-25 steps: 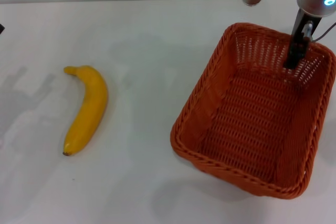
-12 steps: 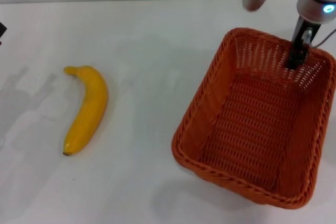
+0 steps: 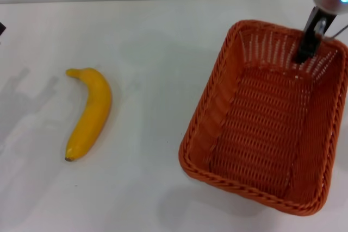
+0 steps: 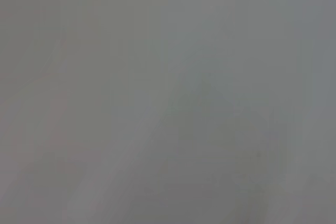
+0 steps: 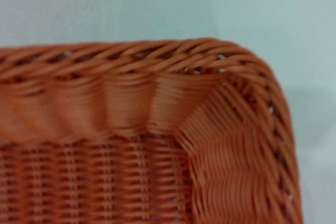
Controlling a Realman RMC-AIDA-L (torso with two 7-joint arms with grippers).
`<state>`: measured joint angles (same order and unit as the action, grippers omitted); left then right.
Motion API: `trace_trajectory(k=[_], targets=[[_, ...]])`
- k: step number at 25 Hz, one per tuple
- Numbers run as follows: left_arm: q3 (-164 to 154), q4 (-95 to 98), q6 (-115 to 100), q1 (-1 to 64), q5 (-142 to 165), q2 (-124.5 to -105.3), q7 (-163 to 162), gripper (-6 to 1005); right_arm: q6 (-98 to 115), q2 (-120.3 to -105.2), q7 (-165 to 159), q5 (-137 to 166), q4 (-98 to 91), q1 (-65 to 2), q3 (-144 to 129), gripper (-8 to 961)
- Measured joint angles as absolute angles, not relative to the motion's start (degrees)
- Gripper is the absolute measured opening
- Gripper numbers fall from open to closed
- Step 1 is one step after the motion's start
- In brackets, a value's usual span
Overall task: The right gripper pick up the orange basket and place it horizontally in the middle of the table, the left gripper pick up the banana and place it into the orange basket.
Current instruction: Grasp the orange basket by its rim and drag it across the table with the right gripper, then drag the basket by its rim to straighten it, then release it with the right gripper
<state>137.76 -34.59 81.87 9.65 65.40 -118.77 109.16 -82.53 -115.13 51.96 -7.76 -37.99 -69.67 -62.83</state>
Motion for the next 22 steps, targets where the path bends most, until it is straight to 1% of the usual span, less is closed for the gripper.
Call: trace_trajectory(k=[2, 3, 5, 9, 11, 15, 18, 20, 22], targets=[[138.0, -34.6, 82.2, 9.5, 65.2, -118.77, 109.2, 889, -83.8, -115.04, 51.9, -7.7, -39.5, -69.5, -61.6, 312], [138.1, -34.6, 82.5, 9.4, 65.2, -118.75, 109.2, 888, -86.6, -114.71, 51.4, -7.4, -43.5, -68.5, -59.5, 306], [138.3, -34.6, 82.9, 9.3, 65.1, -118.66, 109.2, 888, -87.9, -114.25, 50.5, -7.2, -45.4, -67.9, -58.8, 291], [138.3, -34.7, 83.3, 9.5, 65.0, -118.62, 109.6, 888, -90.2, -112.37, 47.0, -7.2, -47.6, -66.8, -57.3, 263], [138.3, -34.7, 83.5, 9.6, 65.0, -118.57, 109.7, 888, -90.7, -111.11, 44.7, -7.1, -48.1, -66.4, -56.7, 248], [138.3, -34.7, 84.5, 9.8, 65.0, -118.50, 109.7, 889, -92.5, -107.72, 40.9, -7.1, -48.3, -65.7, -50.9, 210], [138.3, -34.7, 84.9, 9.8, 65.0, -118.35, 109.7, 889, -93.9, -105.57, 39.2, -7.1, -48.3, -65.0, -45.0, 187], [138.3, -35.1, 84.9, 9.7, 65.1, -118.33, 109.6, 889, -94.9, -104.58, 37.9, -7.4, -48.2, -64.0, -41.3, 173], [138.3, -35.5, 84.9, 9.5, 65.2, -118.34, 109.6, 888, -96.1, -104.18, 36.7, -7.7, -48.2, -62.9, -38.5, 159]])
